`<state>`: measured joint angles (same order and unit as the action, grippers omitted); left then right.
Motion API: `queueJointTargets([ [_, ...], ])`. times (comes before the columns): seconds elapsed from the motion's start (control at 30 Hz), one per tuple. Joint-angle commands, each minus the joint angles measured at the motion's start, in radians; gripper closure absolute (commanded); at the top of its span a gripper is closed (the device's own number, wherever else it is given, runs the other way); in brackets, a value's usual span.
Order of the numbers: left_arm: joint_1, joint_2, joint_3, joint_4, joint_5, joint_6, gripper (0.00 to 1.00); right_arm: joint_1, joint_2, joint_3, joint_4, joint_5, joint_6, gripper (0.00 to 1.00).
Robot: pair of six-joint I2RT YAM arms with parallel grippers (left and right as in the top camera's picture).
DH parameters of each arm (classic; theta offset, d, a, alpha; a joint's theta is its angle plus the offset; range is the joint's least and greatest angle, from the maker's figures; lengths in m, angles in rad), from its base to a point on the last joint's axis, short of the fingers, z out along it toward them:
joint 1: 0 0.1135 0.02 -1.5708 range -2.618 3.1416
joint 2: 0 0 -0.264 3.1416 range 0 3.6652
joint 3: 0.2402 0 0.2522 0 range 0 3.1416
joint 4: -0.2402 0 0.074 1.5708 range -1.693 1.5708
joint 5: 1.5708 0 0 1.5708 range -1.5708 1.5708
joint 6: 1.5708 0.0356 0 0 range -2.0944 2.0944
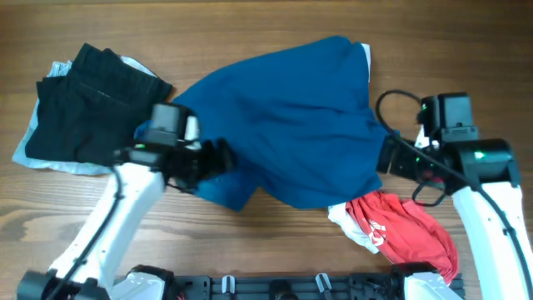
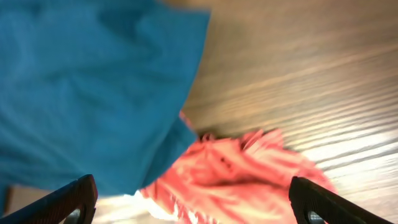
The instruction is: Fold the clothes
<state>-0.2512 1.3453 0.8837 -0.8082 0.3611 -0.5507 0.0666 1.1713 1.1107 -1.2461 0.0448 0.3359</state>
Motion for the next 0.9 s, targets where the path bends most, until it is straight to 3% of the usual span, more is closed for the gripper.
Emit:
queueJointTargets([
  [0.0,-0.201,0.061,0.001,-0.009,0.018,0.02,0.13,-0.002,0.018,-0.119,0.02,-0.154,-0.019,0.02],
  [0.17,-0.37,0.161,0.0,-0.014,-0.007,-0.032,0.14,0.028,0.018,-0.21,0.075,-0.282,0.088,0.03],
  [0.4,-0.386,0.213,0.0,0.062,-0.006,-0.041,0.11,0.171,0.018,-0.385,0.143,-0.316,0.214,0.05],
  [0.5,-0.386,0.213,0.0,0.142,-0.006,-0.041,0.12,0.278,0.024,-0.429,0.169,-0.216,0.351,0.04],
  [0.67,-0.386,0.213,0.0,0.147,-0.007,-0.041,0.11,0.346,0.036,-0.459,0.235,-0.095,0.474,0.04],
  [0.87,-0.386,0.213,0.0,0.147,-0.007,-0.041,0.08,0.4,0.066,-0.463,0.386,-0.03,0.476,0.07],
])
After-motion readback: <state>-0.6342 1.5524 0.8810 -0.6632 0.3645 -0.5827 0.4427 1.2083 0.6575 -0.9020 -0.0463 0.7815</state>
